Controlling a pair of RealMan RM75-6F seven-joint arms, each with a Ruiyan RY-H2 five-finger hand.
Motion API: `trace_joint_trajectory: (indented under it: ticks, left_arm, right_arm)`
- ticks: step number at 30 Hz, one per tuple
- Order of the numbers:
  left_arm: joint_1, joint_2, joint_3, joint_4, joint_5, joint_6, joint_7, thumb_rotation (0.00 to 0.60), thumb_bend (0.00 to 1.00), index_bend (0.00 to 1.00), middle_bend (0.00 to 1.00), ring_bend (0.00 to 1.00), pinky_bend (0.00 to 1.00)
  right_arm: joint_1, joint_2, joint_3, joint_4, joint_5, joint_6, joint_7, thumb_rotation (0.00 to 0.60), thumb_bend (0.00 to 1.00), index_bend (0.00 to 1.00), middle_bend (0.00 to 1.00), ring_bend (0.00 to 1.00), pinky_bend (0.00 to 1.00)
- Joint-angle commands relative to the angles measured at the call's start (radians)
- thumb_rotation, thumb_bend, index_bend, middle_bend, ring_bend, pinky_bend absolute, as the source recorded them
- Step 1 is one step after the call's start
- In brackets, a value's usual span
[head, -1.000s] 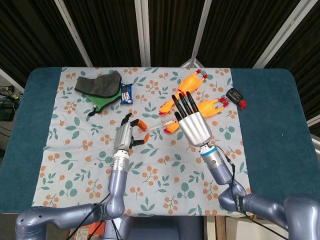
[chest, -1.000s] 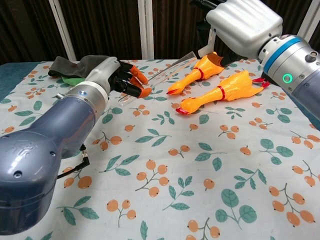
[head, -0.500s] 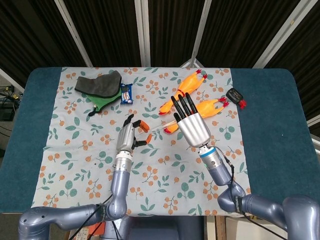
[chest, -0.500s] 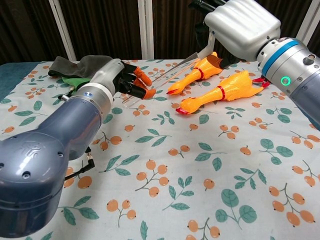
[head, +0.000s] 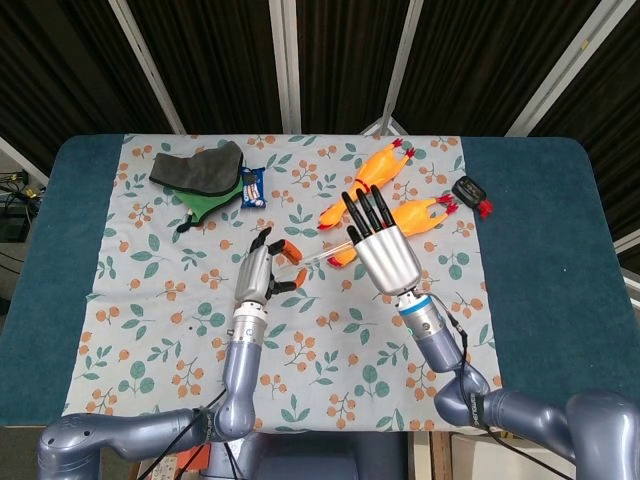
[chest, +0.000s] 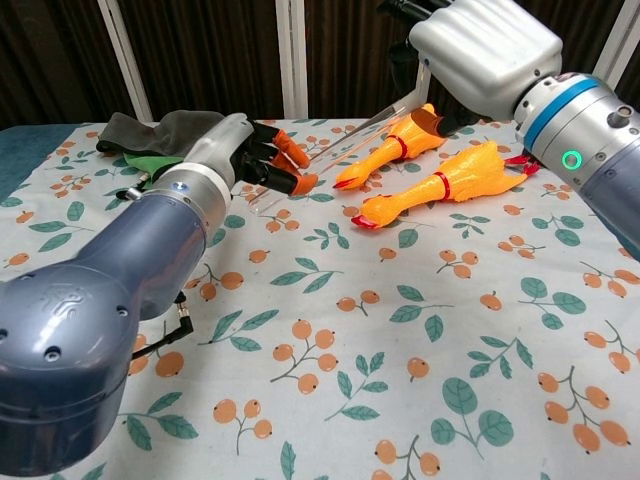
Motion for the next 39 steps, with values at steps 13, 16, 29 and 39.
trace_joint_trajectory:
  ticks: [13,16,29,39]
  left_arm:
    - [-0.004,-0.005,0.003,0.014,0.022,-0.004,-0.009,0.6,0.54,0.66,0.51,0.04,0.0]
    - [-0.007,-0.005,0.002,0.014,0.025,-0.006,-0.01,0.6,0.54,0.66,0.51,0.04,0.0]
    - [-0.017,-0.004,0.007,0.014,0.043,-0.015,-0.005,0.6,0.54,0.66,0.51,0.04,0.0]
    - [-0.021,-0.009,0.005,0.013,0.05,-0.012,-0.006,0.6,0.54,0.66,0.51,0.04,0.0]
  right_arm:
    - [-0.004,0.008,0.002,-0.018,0.007,0.001,0.001,0.6,0.43,0.54,0.11,0.02,0.0]
    - [-0.006,0.008,0.0,-0.02,0.007,0.001,0.001,0.6,0.43,0.53,0.11,0.02,0.0]
    - [0.0,0.015,0.0,-0.038,0.001,-0.006,0.0,0.6,0.43,0.53,0.11,0.02,0.0]
    - [-0.004,0.024,-0.004,-0.057,-0.001,-0.004,-0.003,0.6,0.43,0.27,0.08,0.01,0.0]
